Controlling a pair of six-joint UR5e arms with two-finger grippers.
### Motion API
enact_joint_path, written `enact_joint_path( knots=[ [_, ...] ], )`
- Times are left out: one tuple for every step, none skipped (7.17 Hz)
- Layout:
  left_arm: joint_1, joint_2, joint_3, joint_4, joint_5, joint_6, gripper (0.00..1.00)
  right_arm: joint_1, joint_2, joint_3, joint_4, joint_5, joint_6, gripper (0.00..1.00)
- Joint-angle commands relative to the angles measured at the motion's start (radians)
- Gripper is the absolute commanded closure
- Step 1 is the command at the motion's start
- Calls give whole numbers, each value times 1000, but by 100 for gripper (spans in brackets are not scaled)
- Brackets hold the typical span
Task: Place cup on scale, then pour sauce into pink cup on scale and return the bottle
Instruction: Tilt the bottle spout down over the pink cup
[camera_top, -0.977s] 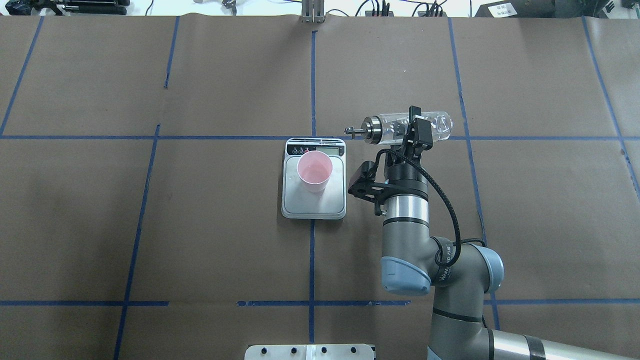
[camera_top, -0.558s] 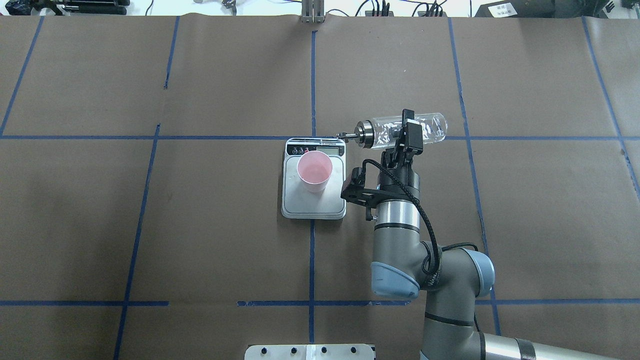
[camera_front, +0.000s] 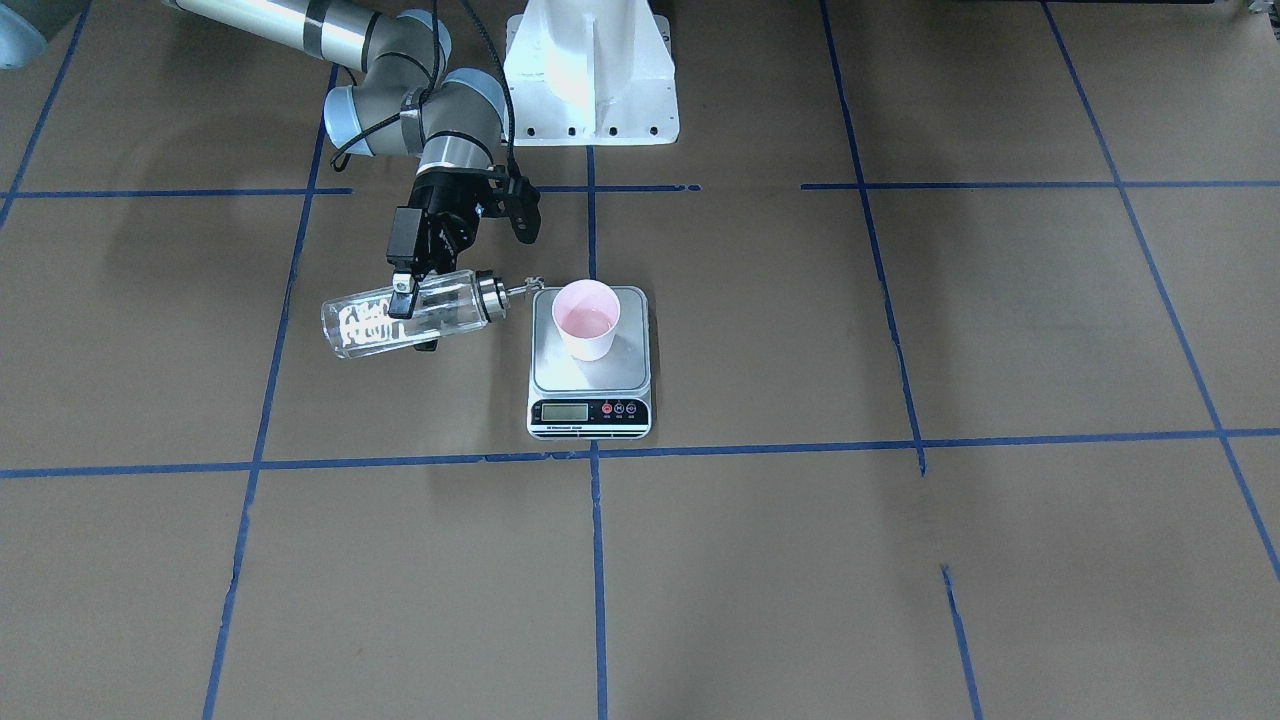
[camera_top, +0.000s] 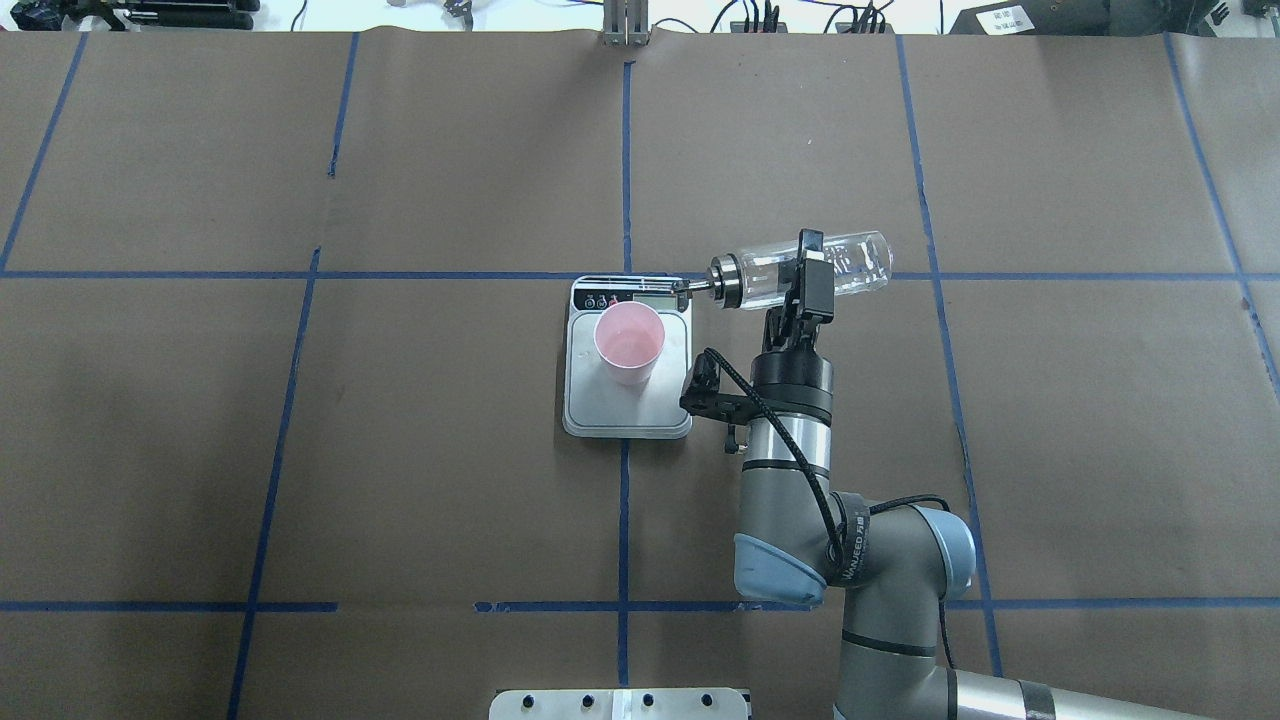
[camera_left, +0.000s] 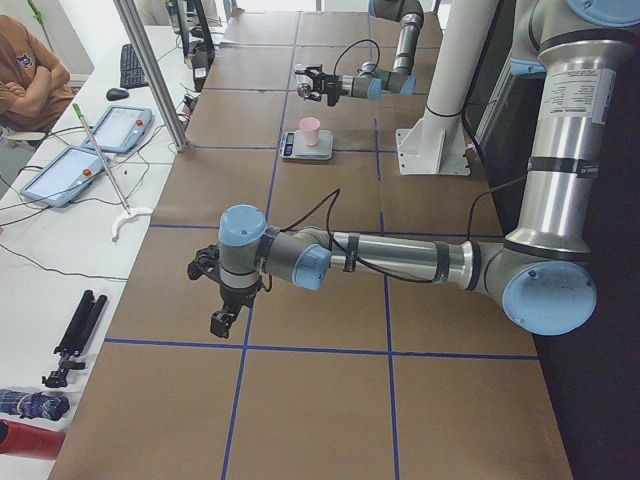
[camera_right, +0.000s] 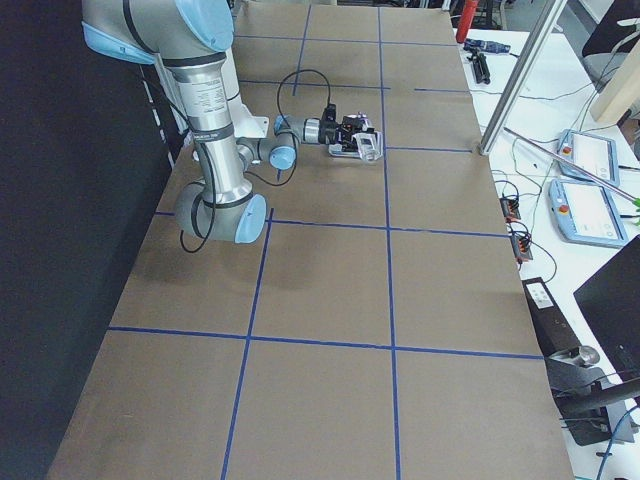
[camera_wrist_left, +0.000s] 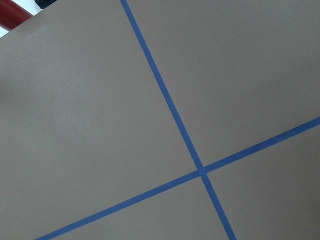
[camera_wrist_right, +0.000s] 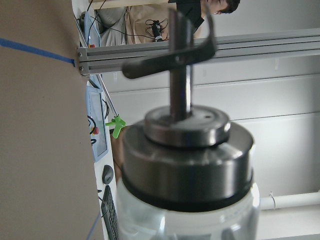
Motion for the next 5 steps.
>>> enact_joint_path(
  knots=[
    [0, -2, 1, 0, 0, 0, 0, -3, 4, -4, 1, -27, -84, 100],
    [0, -2, 1, 0, 0, 2, 0, -5, 4, -2, 1, -33, -94, 100],
    [0, -2, 1, 0, -1, 3, 0, -5, 4, -4, 1, -38, -108, 100],
    [0, -2, 1, 0, -2, 3, 0, -6, 4, -2, 1, -46, -111, 100],
    [0, -2, 3, 0, 0, 5, 0, -14, 4, -4, 1, -52, -111, 100]
  ],
)
